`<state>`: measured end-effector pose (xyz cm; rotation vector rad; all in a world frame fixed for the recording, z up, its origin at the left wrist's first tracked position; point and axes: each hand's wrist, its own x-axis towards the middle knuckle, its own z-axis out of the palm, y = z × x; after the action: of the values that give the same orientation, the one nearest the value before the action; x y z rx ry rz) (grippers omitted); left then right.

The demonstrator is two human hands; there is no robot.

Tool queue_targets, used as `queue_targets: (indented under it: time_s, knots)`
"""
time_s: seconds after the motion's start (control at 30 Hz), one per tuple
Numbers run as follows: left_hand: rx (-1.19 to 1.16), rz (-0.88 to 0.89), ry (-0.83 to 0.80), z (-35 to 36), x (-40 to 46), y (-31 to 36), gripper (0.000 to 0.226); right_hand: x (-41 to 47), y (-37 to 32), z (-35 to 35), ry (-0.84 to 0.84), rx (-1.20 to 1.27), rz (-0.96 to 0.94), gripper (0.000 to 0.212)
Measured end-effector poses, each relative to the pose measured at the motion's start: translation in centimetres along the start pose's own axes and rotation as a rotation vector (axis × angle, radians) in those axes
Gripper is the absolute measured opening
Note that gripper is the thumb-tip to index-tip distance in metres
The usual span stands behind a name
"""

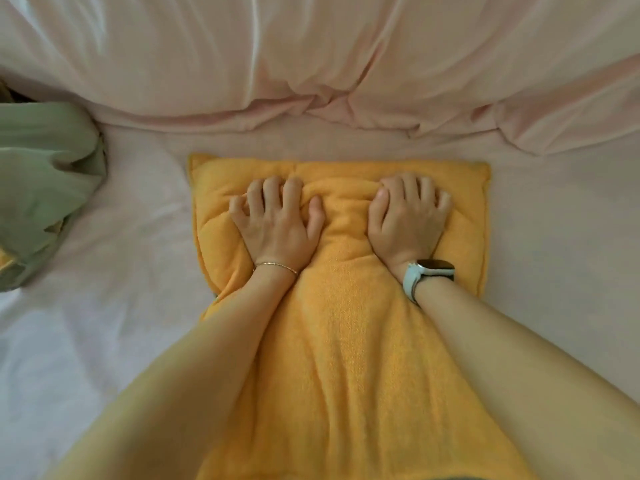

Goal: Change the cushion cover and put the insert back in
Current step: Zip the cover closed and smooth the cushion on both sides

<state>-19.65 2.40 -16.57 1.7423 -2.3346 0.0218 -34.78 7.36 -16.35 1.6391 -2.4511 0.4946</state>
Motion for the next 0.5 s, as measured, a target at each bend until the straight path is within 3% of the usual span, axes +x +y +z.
queue_targets:
  time_s: [0.3,0.43,0.5]
  knots:
    - [-0.068,0.035,-0.383,-8.2,-14.0,-1.7,0.062,-12.4,-0.5,-8.7,-0.292,0.088,-0.197,0.051]
    - [-0.132,0.036,-0.369,-12.3,-15.2,-1.6,0.059,-12.5,0.2,-12.5,-0.283,0.239,-0.190,0.042]
    - [-0.174,0.056,-0.319,-12.8,-12.6,-1.2,0.053,-11.0,0.9,-13.2,-0.207,0.236,-0.049,0.036]
